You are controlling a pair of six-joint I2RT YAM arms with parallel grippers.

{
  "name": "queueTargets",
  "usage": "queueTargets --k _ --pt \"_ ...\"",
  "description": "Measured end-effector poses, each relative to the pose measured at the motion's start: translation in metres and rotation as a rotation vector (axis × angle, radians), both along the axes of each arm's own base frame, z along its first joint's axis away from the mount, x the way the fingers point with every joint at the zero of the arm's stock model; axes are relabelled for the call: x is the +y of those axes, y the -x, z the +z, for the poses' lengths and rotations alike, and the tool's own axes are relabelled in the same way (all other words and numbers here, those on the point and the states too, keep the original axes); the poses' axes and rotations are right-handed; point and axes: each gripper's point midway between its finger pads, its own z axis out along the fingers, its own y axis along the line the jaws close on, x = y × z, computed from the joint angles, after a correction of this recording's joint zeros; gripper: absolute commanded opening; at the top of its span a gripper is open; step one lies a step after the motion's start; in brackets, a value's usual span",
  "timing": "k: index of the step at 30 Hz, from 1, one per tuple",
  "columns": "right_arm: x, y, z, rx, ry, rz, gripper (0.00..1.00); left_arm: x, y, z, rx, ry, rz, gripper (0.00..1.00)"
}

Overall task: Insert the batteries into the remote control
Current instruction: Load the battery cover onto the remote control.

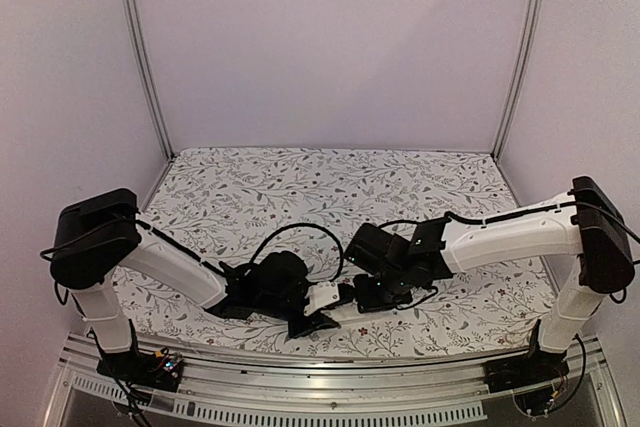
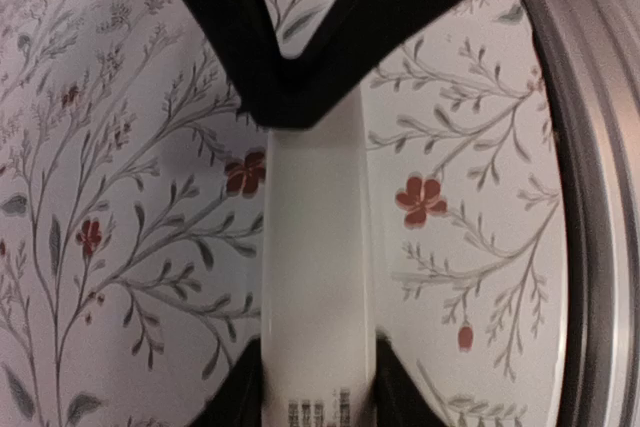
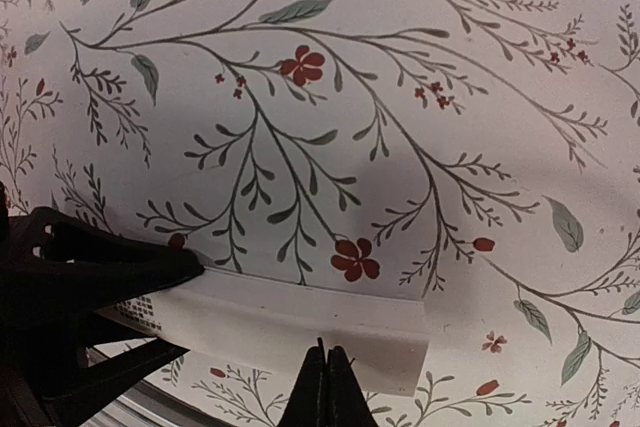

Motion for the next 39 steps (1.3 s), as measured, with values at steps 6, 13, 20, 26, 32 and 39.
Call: queueTargets --k 6,13,20,26,32,39 --pt "0.016 0.0 0.0 0.0 -0.016 0.043 0.0 0.005 -0.002 -0.001 0.002 -0.001 0.012 0.19" --pt "-0.031 0.0 0.018 -0.041 -0.014 -0.036 0.0 0.004 -0.002 0.0 -0.007 0.004 0.013 0.19" --pt "-0.054 -0.012 0.036 -0.083 -0.064 -0.117 0.0 0.004 -0.002 0.0 -0.009 0.004 0.015 0.19" --pt "-0.062 -0.007 0.004 -0.03 0.01 -0.115 0.0 0.004 -0.002 0.0 -0.009 0.004 0.015 0.19" --pt "-0.018 -0.003 -0.011 0.011 0.009 -0.038 0.0 0.004 -0.002 0.0 -0.008 0.006 0.017 0.18" --pt "-0.012 -0.003 -0.033 0.011 0.169 0.013 0.0 0.008 -0.001 0.0 0.001 0.0 0.027 0.16"
